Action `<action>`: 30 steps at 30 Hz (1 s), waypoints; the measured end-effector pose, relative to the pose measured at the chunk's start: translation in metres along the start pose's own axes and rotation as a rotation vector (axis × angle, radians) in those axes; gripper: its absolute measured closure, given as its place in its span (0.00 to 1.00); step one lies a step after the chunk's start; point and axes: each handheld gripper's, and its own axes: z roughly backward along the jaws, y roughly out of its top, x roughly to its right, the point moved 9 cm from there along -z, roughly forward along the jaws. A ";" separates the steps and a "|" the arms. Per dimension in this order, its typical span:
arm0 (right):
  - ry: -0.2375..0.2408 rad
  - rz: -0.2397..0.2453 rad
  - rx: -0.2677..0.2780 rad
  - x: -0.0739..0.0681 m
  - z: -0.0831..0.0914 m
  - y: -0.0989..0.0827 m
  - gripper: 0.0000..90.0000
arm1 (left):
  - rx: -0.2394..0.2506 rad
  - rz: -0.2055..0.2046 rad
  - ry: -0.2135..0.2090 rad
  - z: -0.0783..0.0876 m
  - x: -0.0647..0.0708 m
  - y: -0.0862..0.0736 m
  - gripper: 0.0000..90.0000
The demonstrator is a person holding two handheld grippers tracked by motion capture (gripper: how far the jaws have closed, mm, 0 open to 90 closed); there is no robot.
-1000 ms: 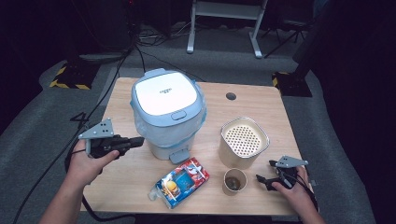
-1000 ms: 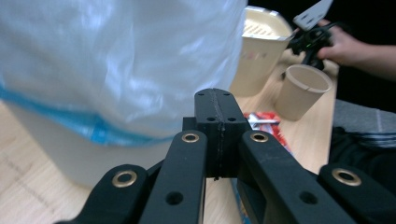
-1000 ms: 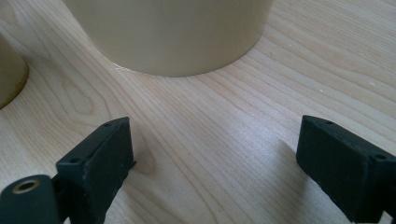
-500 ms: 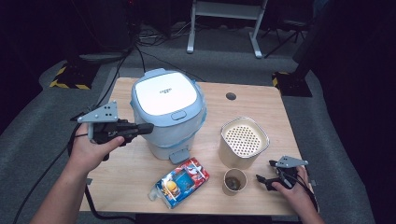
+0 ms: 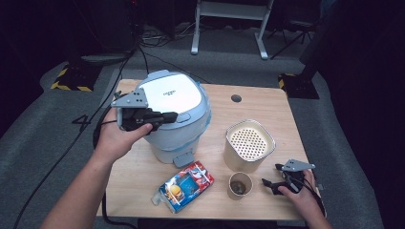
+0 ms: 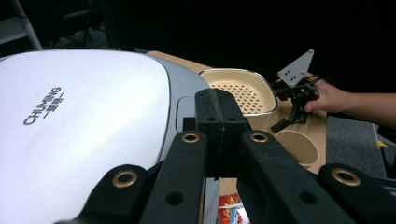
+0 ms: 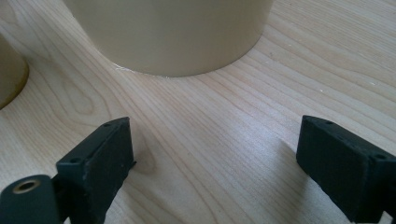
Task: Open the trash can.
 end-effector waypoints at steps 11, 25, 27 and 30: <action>0.005 0.001 0.000 0.000 0.000 0.000 0.12 | -0.054 0.004 0.045 -0.019 -0.002 -0.001 1.00; 0.005 0.000 0.000 0.000 0.000 0.000 0.12 | -0.076 -0.016 0.069 -0.019 -0.002 -0.002 1.00; 0.005 0.001 0.000 0.000 0.000 0.000 0.12 | -0.062 -0.010 0.068 -0.018 -0.004 -0.001 1.00; 0.007 0.001 0.000 0.000 0.000 0.000 0.12 | -0.031 -0.004 0.037 -0.017 -0.002 -0.002 0.98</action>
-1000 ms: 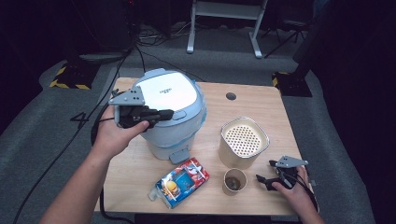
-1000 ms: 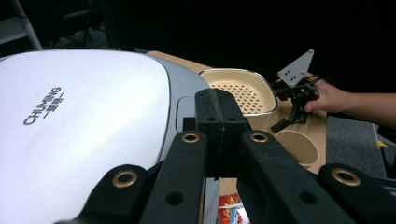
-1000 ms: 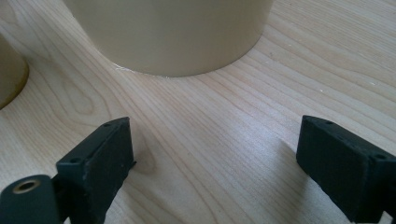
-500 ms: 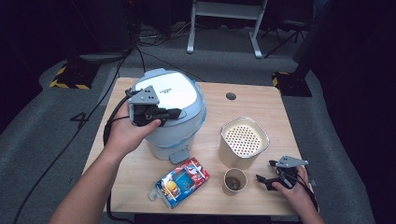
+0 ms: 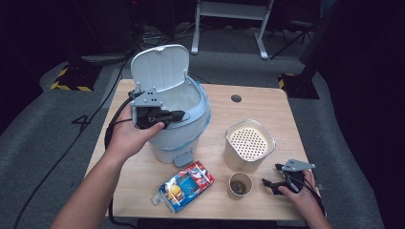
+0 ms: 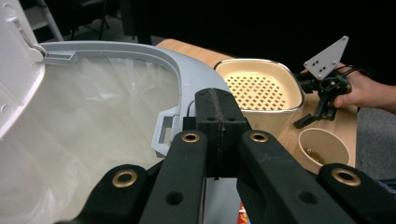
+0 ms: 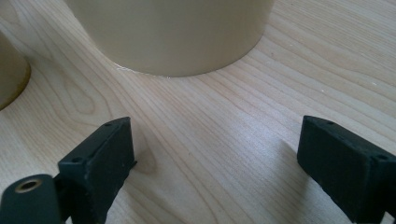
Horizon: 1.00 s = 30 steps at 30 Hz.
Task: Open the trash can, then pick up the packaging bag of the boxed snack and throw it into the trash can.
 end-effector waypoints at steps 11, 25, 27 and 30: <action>0.001 0.001 0.000 0.000 0.000 0.000 0.12 | 0.063 -0.029 -0.114 0.015 0.031 -0.003 0.80; 0.001 0.001 0.000 0.000 0.000 0.000 0.12 | 0.072 -0.044 -0.162 0.024 0.057 -0.038 0.59; 0.001 0.002 0.000 0.000 0.000 0.000 0.12 | 0.067 -0.046 -0.149 0.024 0.057 -0.045 0.57; 0.001 0.001 0.000 0.000 0.000 0.000 0.12 | 0.054 -0.039 -0.129 0.023 0.053 -0.058 0.56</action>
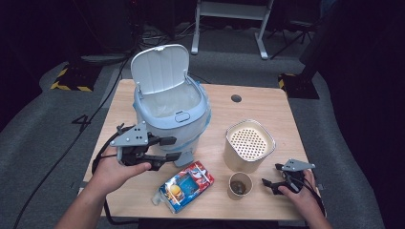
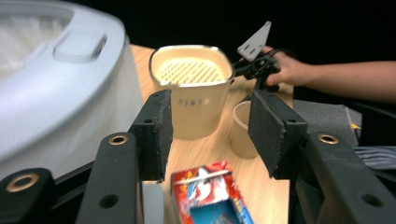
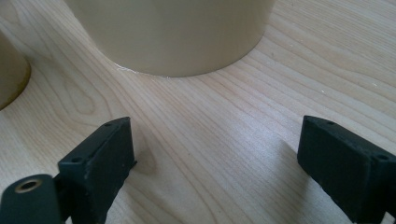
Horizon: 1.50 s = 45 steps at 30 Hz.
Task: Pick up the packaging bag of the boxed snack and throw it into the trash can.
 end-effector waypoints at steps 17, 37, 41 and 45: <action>0.000 0.000 0.000 0.000 0.000 0.000 0.12 | -0.063 0.123 0.061 -0.027 -0.031 -0.091 0.55; 0.000 0.000 0.000 0.000 0.000 0.000 0.12 | -0.194 0.248 -0.033 -0.072 -0.021 -0.148 0.67; -0.001 0.001 0.000 0.000 0.000 0.000 0.12 | -0.225 0.248 -0.041 -0.076 -0.019 -0.154 0.71; 0.000 0.000 0.000 0.000 0.000 0.000 0.12 | -0.261 0.253 -0.049 -0.077 -0.018 -0.158 0.81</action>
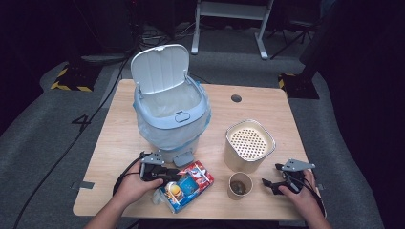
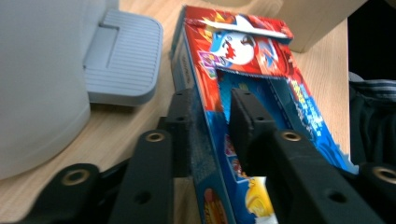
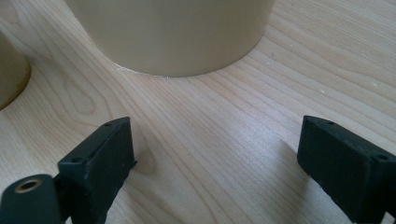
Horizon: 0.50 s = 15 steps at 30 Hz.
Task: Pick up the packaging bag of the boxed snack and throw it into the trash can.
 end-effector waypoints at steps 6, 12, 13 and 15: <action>0.000 0.000 0.000 0.000 0.000 0.000 0.12 | -0.035 -0.004 0.039 0.002 -0.003 -0.001 0.92; 0.000 0.000 0.000 0.000 0.000 0.000 0.12 | -0.002 -0.014 0.062 0.006 -0.003 0.003 0.98; 0.000 0.000 0.000 0.000 0.000 0.000 0.12 | 0.003 -0.012 0.062 0.008 -0.002 0.004 0.98; 0.000 0.000 0.000 0.000 0.000 0.000 0.12 | 0.025 -0.014 0.064 0.010 -0.001 0.008 0.99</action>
